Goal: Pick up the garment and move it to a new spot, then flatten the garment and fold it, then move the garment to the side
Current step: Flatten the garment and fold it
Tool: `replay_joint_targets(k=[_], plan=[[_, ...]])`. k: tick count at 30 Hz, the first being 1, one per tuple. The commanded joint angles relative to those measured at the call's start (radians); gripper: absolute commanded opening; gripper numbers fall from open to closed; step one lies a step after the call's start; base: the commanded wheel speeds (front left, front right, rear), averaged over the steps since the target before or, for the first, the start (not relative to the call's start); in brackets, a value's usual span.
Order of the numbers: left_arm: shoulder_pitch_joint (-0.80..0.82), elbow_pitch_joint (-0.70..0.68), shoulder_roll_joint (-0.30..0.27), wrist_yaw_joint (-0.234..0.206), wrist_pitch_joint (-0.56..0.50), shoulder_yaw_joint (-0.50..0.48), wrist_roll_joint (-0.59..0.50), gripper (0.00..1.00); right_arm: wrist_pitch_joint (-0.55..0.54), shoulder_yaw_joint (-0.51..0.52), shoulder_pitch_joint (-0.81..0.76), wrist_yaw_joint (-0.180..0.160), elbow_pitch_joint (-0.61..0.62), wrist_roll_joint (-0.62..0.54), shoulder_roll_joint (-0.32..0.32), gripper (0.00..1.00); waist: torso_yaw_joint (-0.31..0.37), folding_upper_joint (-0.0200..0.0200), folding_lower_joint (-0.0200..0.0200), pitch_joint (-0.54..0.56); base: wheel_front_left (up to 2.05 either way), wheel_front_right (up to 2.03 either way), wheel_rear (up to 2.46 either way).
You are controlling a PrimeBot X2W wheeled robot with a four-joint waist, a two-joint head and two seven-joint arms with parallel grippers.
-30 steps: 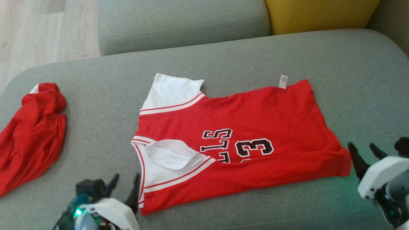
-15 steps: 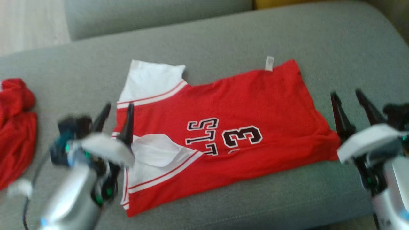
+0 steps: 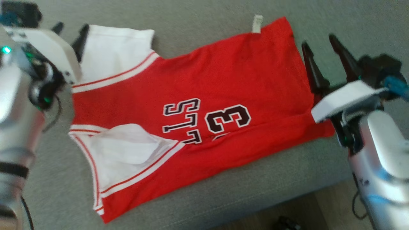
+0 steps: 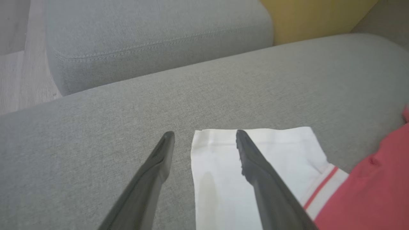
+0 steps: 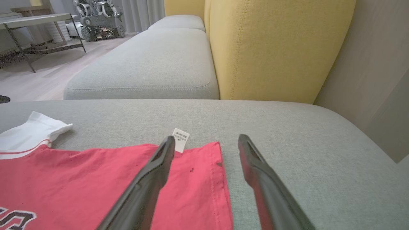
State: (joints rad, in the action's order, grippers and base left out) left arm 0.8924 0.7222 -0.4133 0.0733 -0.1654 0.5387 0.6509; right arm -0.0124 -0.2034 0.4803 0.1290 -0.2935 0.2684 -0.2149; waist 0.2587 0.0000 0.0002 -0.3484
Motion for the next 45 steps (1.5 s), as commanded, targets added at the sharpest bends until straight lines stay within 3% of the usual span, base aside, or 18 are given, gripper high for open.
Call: replay_joint_targets(k=[1,5,10,20,21,22,23,30,37,45], plan=[[0.093,0.013,-0.052,0.013,-0.033,-0.019,-0.02,1.0,0.017,-0.021,0.047,0.002,0.015,-0.004,-0.002,1.0,0.048,0.0,-0.0002,-0.053,0.0,0.0,0.0],[0.174,0.115,-0.08,0.018,-0.1,0.032,-0.077,1.0,0.031,-0.046,0.101,0.002,-0.018,0.001,0.0,1.0,0.067,0.0,-0.0002,-0.076,0.0,0.0,0.0],[0.221,0.189,-0.082,0.028,-0.109,0.048,-0.088,1.0,0.049,-0.06,0.14,0.002,-0.047,0.005,0.007,1.0,0.084,0.0,-0.0002,-0.092,0.0,0.0,0.0],[0.252,0.277,-0.055,0.053,-0.125,0.11,-0.083,1.0,0.081,-0.076,0.18,0.002,-0.109,0.013,0.005,1.0,0.09,0.0,-0.0002,-0.107,0.0,0.0,0.0],[0.251,0.277,-0.047,0.055,-0.128,0.115,-0.073,0.69,0.081,-0.075,0.184,0.002,-0.117,0.013,0.003,1.0,0.087,0.0,-0.0002,-0.107,0.0,0.0,0.0],[0.251,0.275,-0.04,0.056,-0.131,0.119,-0.061,0.16,0.081,-0.074,0.189,0.002,-0.124,0.013,0.001,1.0,0.083,0.0,-0.0002,-0.107,0.0,0.0,0.0],[0.251,0.27,-0.033,0.056,-0.134,0.125,-0.049,0.0,0.08,-0.073,0.194,0.002,-0.131,0.013,0.0,1.0,0.079,0.0,-0.0002,-0.106,0.0,0.0,0.0],[0.246,0.197,-0.008,0.057,-0.083,0.136,0.068,0.0,0.06,-0.059,0.235,0.002,-0.195,0.035,-0.021,1.0,0.024,0.0,-0.0002,-0.087,0.0,0.0,0.0],[0.208,0.023,-0.029,0.057,0.026,0.141,0.178,0.0,-0.046,-0.098,0.313,0.002,-0.29,0.11,-0.132,1.0,-0.091,0.0,-0.0002,-0.069,0.0,0.0,0.0],[0.142,-0.159,-0.043,0.057,0.048,0.167,0.224,0.0,-0.165,-0.194,0.374,0.002,-0.382,0.261,-0.249,1.0,-0.185,0.0,-0.0002,-0.084,0.0,0.0,0.0]])
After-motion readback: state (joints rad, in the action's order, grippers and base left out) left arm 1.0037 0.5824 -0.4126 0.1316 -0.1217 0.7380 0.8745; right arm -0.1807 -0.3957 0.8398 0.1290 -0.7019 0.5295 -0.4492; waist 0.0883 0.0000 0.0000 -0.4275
